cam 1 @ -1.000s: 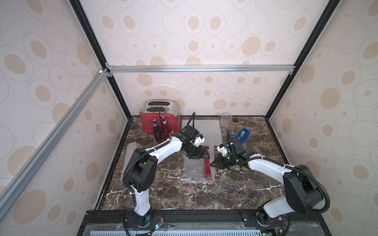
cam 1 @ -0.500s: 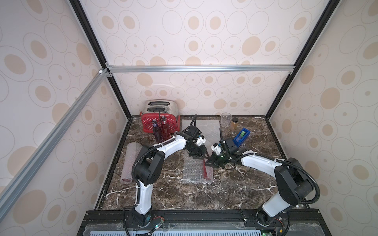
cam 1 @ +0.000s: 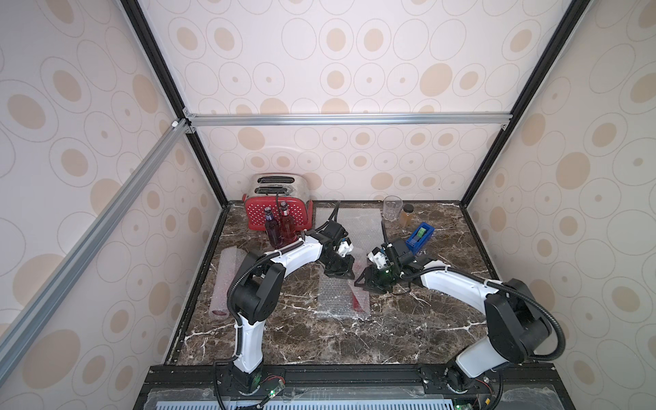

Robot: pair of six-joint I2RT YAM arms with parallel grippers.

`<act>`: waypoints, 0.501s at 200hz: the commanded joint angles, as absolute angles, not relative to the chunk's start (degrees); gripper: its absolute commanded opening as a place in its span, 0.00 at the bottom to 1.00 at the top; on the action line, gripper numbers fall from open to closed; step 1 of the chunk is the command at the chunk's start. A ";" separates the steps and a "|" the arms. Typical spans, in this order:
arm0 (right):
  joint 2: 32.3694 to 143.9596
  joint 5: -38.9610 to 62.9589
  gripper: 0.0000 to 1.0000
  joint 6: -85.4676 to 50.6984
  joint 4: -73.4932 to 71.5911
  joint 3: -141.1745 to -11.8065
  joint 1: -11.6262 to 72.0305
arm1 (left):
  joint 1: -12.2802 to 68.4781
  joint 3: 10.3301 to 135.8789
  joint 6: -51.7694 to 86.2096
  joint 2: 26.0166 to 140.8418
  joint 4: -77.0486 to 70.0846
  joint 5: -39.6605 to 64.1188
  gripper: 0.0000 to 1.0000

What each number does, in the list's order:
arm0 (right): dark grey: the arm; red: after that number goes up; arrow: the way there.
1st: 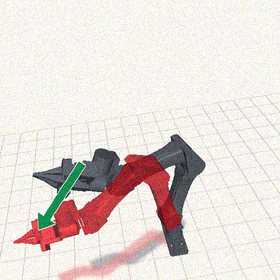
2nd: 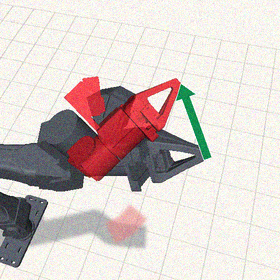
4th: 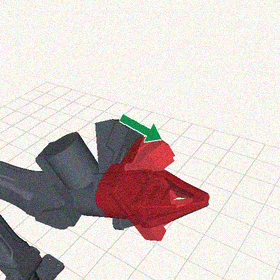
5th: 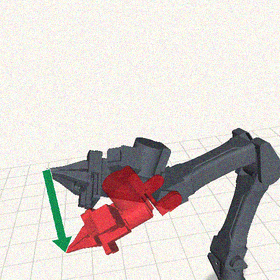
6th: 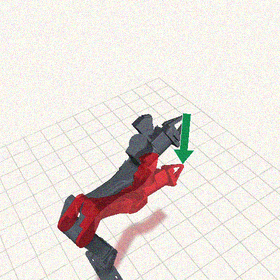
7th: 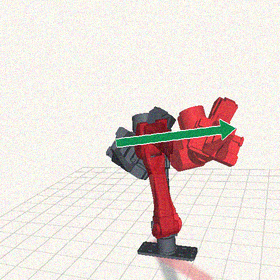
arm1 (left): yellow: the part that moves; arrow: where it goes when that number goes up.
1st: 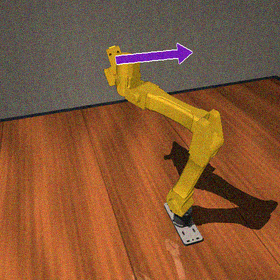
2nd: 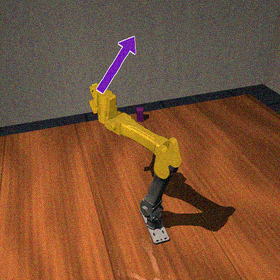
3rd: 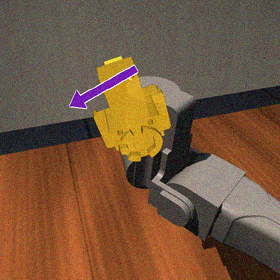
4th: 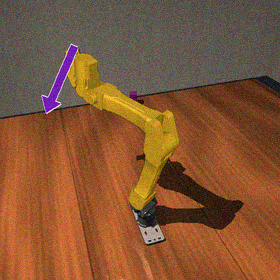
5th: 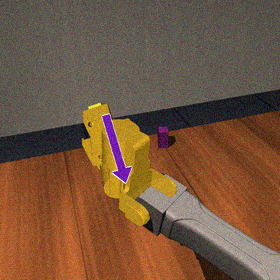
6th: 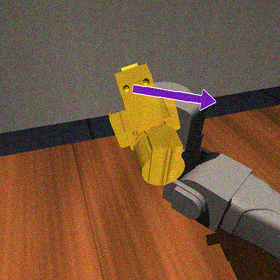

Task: Wrap wine bottles in bubble wrap
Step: Wrap the wine bottle in bubble wrap.

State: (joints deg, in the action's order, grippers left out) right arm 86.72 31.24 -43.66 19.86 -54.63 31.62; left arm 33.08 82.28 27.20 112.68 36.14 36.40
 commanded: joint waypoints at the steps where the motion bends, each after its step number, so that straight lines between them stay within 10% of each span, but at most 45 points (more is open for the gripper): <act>1: 82.45 24.51 0.52 -42.12 27.14 -55.21 32.09 | 32.57 81.43 24.79 110.74 38.16 33.81 0.01; 100: 87.98 12.55 0.65 -47.37 24.52 -54.20 38.11 | 32.44 80.02 24.57 111.97 37.12 33.97 0.03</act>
State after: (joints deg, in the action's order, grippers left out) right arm 85.10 16.53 -45.82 24.62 -53.93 36.34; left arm 32.77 80.34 26.04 112.60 36.07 34.59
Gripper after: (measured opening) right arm 0.640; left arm 0.047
